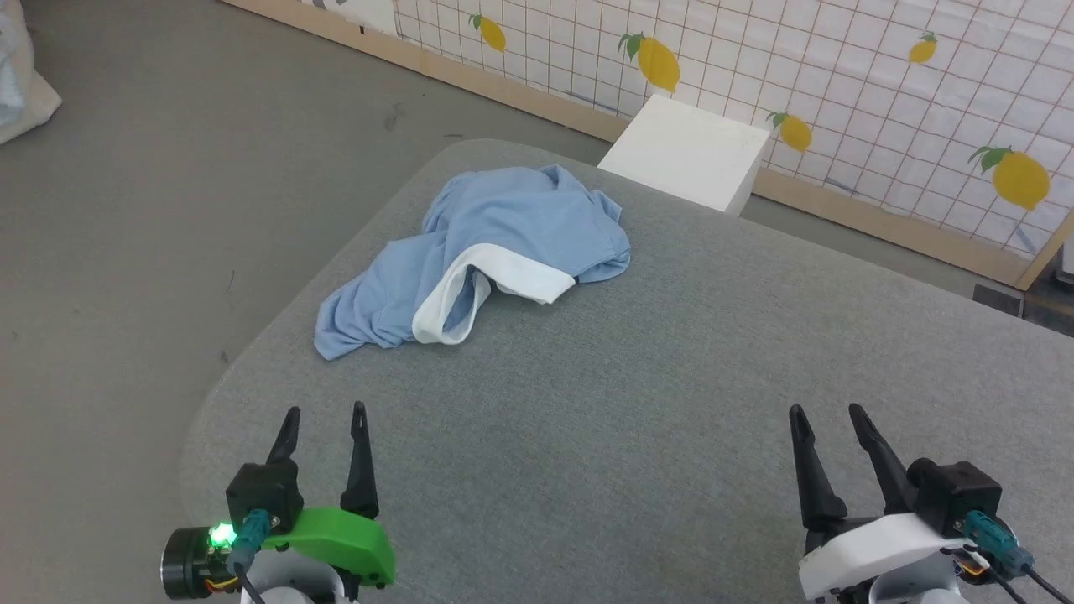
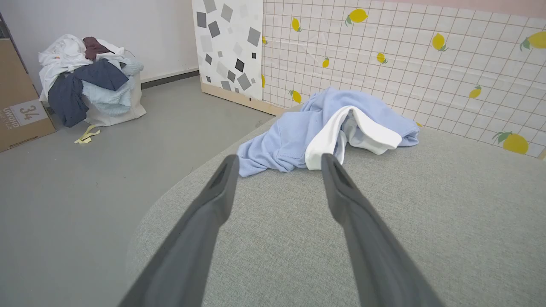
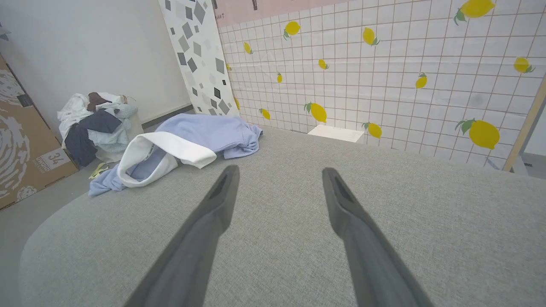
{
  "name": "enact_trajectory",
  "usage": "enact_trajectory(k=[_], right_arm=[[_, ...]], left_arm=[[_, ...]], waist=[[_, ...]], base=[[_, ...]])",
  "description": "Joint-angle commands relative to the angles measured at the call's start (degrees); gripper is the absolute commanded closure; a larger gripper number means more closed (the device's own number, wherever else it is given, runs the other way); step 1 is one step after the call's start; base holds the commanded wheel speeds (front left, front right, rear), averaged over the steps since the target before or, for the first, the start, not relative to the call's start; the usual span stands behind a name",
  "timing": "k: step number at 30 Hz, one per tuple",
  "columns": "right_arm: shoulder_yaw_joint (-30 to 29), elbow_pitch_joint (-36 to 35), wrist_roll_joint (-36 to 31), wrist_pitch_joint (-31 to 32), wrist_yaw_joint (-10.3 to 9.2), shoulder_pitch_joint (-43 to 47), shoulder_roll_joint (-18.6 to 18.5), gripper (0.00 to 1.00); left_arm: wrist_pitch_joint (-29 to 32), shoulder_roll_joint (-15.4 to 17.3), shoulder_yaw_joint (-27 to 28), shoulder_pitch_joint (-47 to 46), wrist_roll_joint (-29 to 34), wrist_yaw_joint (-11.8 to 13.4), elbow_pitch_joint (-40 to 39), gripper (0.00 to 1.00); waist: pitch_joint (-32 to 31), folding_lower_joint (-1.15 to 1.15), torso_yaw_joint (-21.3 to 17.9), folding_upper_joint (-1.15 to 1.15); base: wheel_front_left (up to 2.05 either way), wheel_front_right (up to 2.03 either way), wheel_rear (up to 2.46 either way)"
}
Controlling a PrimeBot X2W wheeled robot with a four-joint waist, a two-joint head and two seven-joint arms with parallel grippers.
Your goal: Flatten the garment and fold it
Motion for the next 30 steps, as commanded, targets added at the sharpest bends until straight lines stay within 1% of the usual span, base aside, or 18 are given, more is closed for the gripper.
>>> enact_trajectory(k=[1,5,9,14,19,24,27,30], right_arm=[[0.1,0.1,0.4,-0.3,0.36,0.3,0.0,0.00],[0.0,0.0,0.3,-0.3,0.36,0.1,0.0,0.00],[-0.2,-0.5,-0.2,0.1,0.36,-0.4,0.0,0.00],[-0.9,-1.8,-1.5,1.2,0.36,-1.3,0.0,0.00],[-1.9,-4.1,-3.5,2.9,0.36,-2.5,0.0,0.00],[-3.1,-7.2,-5.5,4.8,0.36,-4.0,0.0,0.00],[-3.7,-9.1,-6.4,5.7,0.36,-4.9,0.0,0.00],[-4.1,-10.5,-7.0,6.3,0.36,-5.7,0.0,0.00]], left_arm=[[-0.3,0.1,0.2,-0.3,-0.5,-0.3,0.0,0.00],[-0.3,0.6,0.5,-2.5,-1.2,-1.3,0.4,0.00],[-0.3,1.6,0.8,-7.0,-1.9,-2.6,1.7,0.00],[-0.1,3.1,1.8,-15.1,-3.7,-4.2,5.2,0.00],[2.3,4.9,3.4,-24.2,-7.2,-6.1,10.4,0.00],[8.5,6.8,4.8,-33.8,-12.1,-7.7,16.7,0.00],[13.7,8.0,5.6,-39.6,-15.6,-8.3,20.9,0.00],[19.4,9.2,5.5,-44.1,-17.7,-8.5,24.5,0.00]], waist=[[0.1,0.00,-0.1,0.00],[0.5,0.00,-0.5,0.00],[1.9,0.00,-1.3,0.00],[4.8,0.00,-3.1,0.00],[9.1,0.00,-5.8,0.00],[14.5,0.00,-9.1,0.00],[17.8,0.00,-11.2,0.00],[20.6,0.00,-13.2,0.00]], base=[[0.00,0.00,0.00],[0.00,0.00,0.00],[0.00,0.00,0.00],[0.00,0.00,0.00],[0.00,0.00,0.00],[0.00,0.00,0.00],[0.00,0.00,0.00],[0.00,0.00,0.00]])
